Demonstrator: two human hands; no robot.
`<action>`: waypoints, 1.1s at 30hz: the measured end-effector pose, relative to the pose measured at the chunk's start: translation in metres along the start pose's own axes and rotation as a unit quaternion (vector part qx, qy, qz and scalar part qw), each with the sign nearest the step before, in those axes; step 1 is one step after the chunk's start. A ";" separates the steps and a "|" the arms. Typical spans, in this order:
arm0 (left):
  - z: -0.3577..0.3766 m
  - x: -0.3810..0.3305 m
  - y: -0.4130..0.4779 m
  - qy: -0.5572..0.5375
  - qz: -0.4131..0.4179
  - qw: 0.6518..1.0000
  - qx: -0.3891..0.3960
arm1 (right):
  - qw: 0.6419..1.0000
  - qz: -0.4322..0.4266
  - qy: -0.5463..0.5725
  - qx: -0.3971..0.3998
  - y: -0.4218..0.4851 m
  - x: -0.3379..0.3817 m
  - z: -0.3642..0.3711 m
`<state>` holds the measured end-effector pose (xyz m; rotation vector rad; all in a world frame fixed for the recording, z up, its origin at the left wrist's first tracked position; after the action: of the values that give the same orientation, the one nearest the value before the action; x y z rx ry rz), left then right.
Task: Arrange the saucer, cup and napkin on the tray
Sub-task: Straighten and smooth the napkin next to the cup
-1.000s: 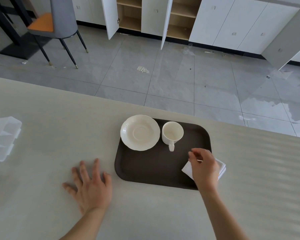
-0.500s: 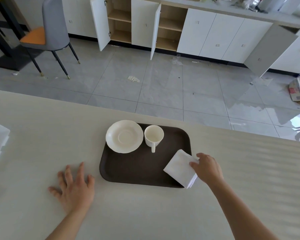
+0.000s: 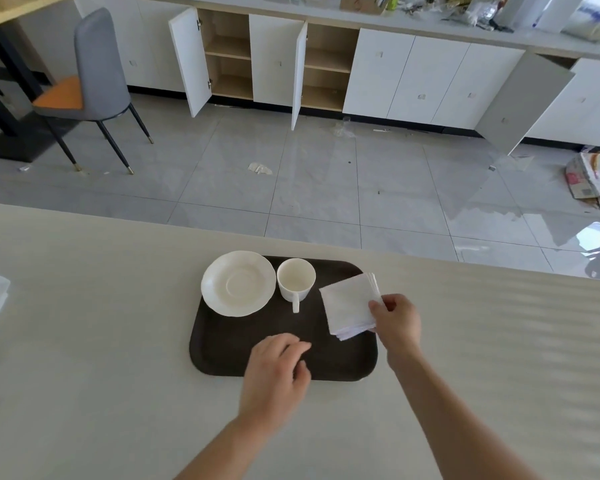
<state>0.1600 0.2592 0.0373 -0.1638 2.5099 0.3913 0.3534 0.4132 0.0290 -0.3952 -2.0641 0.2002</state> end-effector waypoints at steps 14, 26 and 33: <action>0.069 -0.018 0.049 0.095 0.005 0.988 0.121 | 0.982 -0.038 -0.159 0.092 0.004 -0.016 0.026; 0.067 -0.012 0.040 0.093 0.012 0.989 0.114 | 0.909 -0.159 -0.380 0.060 0.001 -0.012 0.016; 0.075 -0.018 0.044 0.136 0.049 0.980 0.134 | 0.913 -0.190 -0.352 0.082 -0.001 -0.022 0.010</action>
<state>0.2064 0.3247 -0.0007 0.0148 2.8171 0.0666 0.3552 0.4046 0.0064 0.2326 -2.7545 0.3068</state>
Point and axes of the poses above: each hand's wrist, its own y-axis towards the middle knuckle, its own z-axis out of the palm, x = y × z, the point moved 6 cm from there along y, towards the middle knuckle, and after that the axes turned 1 degree about y, right-handed, at the moved point
